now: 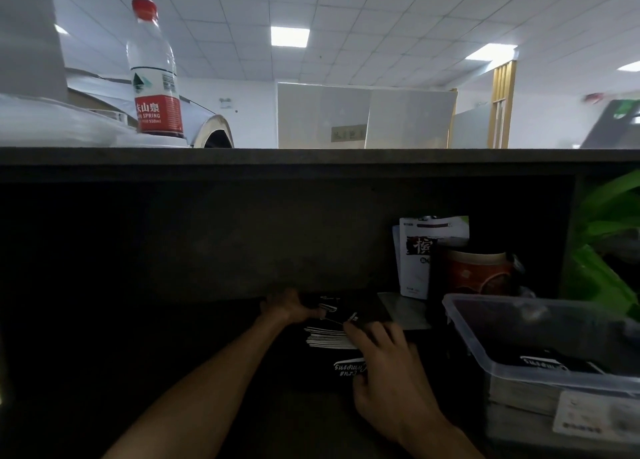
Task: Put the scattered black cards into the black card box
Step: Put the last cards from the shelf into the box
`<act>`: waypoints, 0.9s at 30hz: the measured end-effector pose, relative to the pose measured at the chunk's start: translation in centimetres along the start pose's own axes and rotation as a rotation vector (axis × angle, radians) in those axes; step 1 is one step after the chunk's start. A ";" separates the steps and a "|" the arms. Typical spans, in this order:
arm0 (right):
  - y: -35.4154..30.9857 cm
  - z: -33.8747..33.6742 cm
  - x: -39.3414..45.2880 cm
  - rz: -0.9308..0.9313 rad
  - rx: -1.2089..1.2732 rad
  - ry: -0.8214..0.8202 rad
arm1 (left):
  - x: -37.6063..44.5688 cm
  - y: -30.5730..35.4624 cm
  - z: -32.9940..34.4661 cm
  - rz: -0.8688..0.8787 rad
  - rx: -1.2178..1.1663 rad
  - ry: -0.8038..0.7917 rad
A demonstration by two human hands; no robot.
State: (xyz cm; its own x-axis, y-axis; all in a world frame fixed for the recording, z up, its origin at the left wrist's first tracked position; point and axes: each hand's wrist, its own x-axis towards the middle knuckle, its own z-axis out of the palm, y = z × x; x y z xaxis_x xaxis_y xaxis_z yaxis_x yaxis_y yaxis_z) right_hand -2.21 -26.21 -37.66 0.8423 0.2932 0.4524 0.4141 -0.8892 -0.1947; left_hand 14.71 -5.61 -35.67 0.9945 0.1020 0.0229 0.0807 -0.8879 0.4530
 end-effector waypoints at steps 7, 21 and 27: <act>-0.1 0.1 0.0 0.012 -0.022 -0.003 | 1.1 -0.4 0.3 -0.066 -0.156 0.040; -0.5 -0.5 -0.3 0.019 -0.012 -0.001 | -2.6 0.9 -1.1 -0.022 -0.529 0.038; -0.6 -0.5 -0.4 0.026 0.008 0.017 | -9.4 -2.5 -3.0 0.300 -0.716 -0.031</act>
State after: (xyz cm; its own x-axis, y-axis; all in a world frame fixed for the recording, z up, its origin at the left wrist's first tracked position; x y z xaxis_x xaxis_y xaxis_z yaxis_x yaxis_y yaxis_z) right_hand -3.01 -25.94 -37.31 0.8467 0.2641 0.4619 0.3952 -0.8935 -0.2134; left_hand 4.99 -2.97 -34.31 0.9693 -0.1186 0.2152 -0.2442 -0.3680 0.8972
